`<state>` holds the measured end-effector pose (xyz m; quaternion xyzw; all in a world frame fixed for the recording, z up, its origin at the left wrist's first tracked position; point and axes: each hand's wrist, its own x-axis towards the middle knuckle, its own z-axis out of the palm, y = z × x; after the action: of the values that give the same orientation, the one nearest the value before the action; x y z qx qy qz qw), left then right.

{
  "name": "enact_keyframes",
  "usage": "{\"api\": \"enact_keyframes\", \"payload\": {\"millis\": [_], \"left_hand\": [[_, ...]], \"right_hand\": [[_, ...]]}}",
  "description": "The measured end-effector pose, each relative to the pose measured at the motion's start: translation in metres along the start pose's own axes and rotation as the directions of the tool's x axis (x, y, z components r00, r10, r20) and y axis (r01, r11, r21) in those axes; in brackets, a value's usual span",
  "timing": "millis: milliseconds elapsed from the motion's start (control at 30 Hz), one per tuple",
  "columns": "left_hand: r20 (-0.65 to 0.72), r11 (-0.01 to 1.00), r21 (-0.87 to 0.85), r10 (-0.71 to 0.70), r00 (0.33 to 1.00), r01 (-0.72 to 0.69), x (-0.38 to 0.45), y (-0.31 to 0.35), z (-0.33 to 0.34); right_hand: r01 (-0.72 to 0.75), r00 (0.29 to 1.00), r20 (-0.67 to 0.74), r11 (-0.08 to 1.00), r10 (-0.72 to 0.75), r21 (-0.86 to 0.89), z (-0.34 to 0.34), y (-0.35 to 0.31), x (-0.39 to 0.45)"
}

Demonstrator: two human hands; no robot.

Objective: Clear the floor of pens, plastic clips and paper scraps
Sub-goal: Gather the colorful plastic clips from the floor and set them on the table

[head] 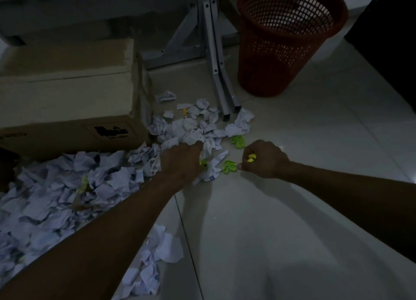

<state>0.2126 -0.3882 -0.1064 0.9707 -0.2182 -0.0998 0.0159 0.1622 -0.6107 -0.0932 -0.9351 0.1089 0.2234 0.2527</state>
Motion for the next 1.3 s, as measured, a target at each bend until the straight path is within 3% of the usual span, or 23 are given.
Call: {"api": "enact_keyframes", "payload": {"millis": [133,400,500,567,600,633,700,733,800,833,900,967,1033,1133,1200,1300], "left_hand": [[0.033,0.979,0.179,0.094,0.995,-0.098,0.002,0.005,0.011],[-0.212,0.954,0.282,0.166,0.963,-0.102,-0.01,0.009,0.026],[-0.238,0.959,0.241,0.205,0.949,-0.147,-0.012,0.005,0.032],[-0.263,0.967,0.177,0.227,0.938,-0.185,-0.014,0.006,0.026],[-0.246,0.977,0.108,0.204,0.947,-0.182,-0.014,0.006,0.022],[-0.221,0.991,0.007,0.135,0.966,-0.137,-0.013,0.005,0.018],[-0.138,0.965,-0.264,-0.035,0.99,-0.003,-0.012,0.002,0.008],[-0.073,0.876,-0.477,-0.125,0.989,0.076,-0.011,0.003,0.002],[0.067,0.495,-0.849,-0.242,0.968,0.183,-0.012,0.006,-0.01],[0.125,0.316,-0.925,-0.275,0.953,0.212,-0.013,0.009,-0.014],[0.23,0.107,-0.956,-0.31,0.923,0.274,-0.016,0.014,-0.02],[0.324,-0.028,-0.943,-0.309,0.894,0.333,-0.018,0.018,-0.022],[0.411,-0.153,-0.911,-0.284,0.866,0.382,-0.019,0.018,-0.021],[0.477,-0.29,-0.865,-0.221,0.851,0.409,-0.02,0.018,-0.018],[0.487,-0.341,-0.846,-0.182,0.854,0.41,-0.021,0.019,-0.017],[0.495,-0.365,-0.833,-0.155,0.855,0.416,-0.021,0.021,-0.018]], "right_hand": [[0.044,0.995,-0.08,0.977,-0.062,-0.21,0.017,-0.01,0.003],[0.091,0.99,-0.07,0.93,-0.123,-0.357,0.036,-0.027,0.0],[0.109,0.986,-0.081,0.928,-0.147,-0.357,0.042,-0.02,-0.001],[0.069,0.989,-0.119,0.983,-0.09,-0.173,0.043,-0.011,-0.001],[0.029,0.989,-0.144,0.999,-0.024,0.028,0.043,-0.006,0.0],[-0.014,0.987,-0.149,0.96,0.058,0.28,0.041,-0.003,0.001],[-0.107,0.974,-0.072,0.714,0.215,0.692,0.029,0.001,0.005],[-0.168,0.964,0.007,0.591,0.265,0.789,0.023,0.005,0.007],[-0.251,0.946,0.124,0.434,0.301,0.865,0.012,0.012,0.01],[-0.267,0.941,0.15,0.392,0.305,0.881,0.008,0.015,0.011],[-0.272,0.932,0.159,0.339,0.327,0.9,0.004,0.019,0.015],[-0.258,0.928,0.151,0.298,0.34,0.919,0.001,0.02,0.019],[-0.231,0.94,0.168,0.19,0.298,0.954,-0.004,0.02,0.024],[-0.225,0.969,0.238,-0.143,0.074,0.964,-0.012,0.023,0.027],[-0.239,0.97,0.218,-0.279,-0.103,0.93,-0.018,0.027,0.026],[-0.235,0.961,0.157,-0.368,-0.229,0.9,-0.021,0.032,0.029]]}}
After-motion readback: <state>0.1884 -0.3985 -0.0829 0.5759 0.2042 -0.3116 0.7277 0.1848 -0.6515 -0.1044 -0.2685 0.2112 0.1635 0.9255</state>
